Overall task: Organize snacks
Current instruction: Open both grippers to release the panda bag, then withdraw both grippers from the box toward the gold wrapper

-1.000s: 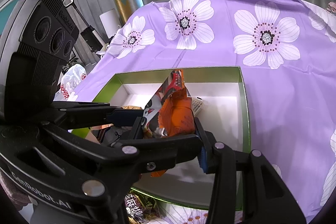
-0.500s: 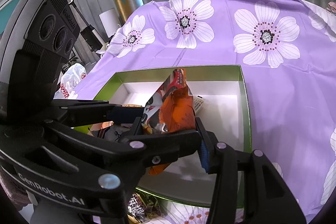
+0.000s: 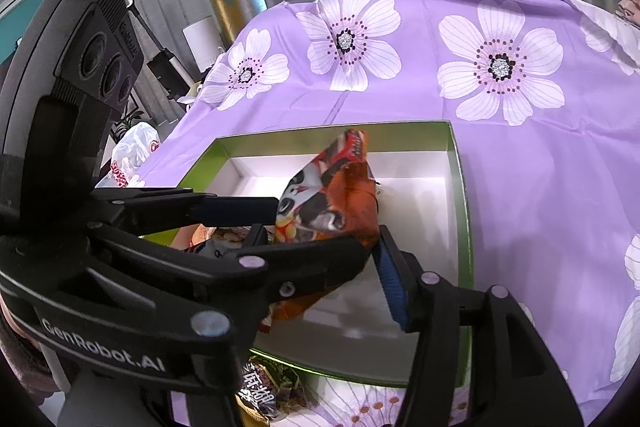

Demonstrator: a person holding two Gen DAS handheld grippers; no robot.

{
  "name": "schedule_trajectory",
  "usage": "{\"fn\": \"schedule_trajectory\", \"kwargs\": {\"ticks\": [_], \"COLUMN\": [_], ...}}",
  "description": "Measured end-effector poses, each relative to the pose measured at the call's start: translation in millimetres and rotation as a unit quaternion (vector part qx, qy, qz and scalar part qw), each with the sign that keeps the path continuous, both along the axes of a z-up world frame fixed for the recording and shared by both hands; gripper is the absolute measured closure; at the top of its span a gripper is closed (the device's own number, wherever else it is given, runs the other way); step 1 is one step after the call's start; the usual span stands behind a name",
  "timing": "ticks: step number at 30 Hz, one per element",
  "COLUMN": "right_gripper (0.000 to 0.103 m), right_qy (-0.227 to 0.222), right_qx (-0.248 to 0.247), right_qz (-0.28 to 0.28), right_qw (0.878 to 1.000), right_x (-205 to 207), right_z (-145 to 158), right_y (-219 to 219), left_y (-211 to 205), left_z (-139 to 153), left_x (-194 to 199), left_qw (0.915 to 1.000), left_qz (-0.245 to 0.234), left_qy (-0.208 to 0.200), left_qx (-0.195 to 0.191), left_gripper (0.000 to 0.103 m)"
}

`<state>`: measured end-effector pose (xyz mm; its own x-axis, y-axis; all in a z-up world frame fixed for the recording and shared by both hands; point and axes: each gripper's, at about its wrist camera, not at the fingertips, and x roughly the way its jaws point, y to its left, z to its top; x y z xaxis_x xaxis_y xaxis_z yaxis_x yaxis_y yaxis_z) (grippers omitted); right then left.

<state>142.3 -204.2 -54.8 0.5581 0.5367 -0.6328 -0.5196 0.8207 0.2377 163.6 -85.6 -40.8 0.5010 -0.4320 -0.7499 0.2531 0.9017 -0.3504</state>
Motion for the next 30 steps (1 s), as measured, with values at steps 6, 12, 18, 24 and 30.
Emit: {"fn": "schedule_trajectory", "kwargs": {"ticks": [6, 12, 18, 24, 30], "right_gripper": [0.033, 0.032, 0.031, 0.027, 0.018], "right_qy": [-0.005, -0.011, -0.022, -0.039, -0.056], "right_qx": [-0.005, -0.009, -0.01, -0.017, -0.024], "right_qz": [-0.015, -0.019, -0.023, -0.036, -0.05], "right_qw": [1.0, 1.0, 0.999, 0.998, 0.997], "right_x": [-4.2, -11.0, -20.9, -38.1, -62.1], "right_z": [3.1, 9.5, 19.4, 33.7, 45.3], "right_y": [-4.7, -8.2, -10.2, -16.5, -22.9], "left_y": [4.6, 7.8, 11.5, 21.0, 27.7], "left_z": [3.4, 9.9, 20.7, 36.9, 50.5], "left_x": [-1.9, -8.5, -17.5, -34.5, -60.6], "left_qw": [0.9998, 0.9996, 0.9992, 0.9984, 0.9974], "left_qz": [0.016, 0.025, 0.032, 0.042, 0.048], "left_qy": [-0.001, -0.006, -0.017, -0.033, -0.052], "left_qx": [0.007, 0.01, 0.015, 0.015, 0.013], "left_gripper": [0.02, 0.016, 0.007, 0.007, 0.001]}}
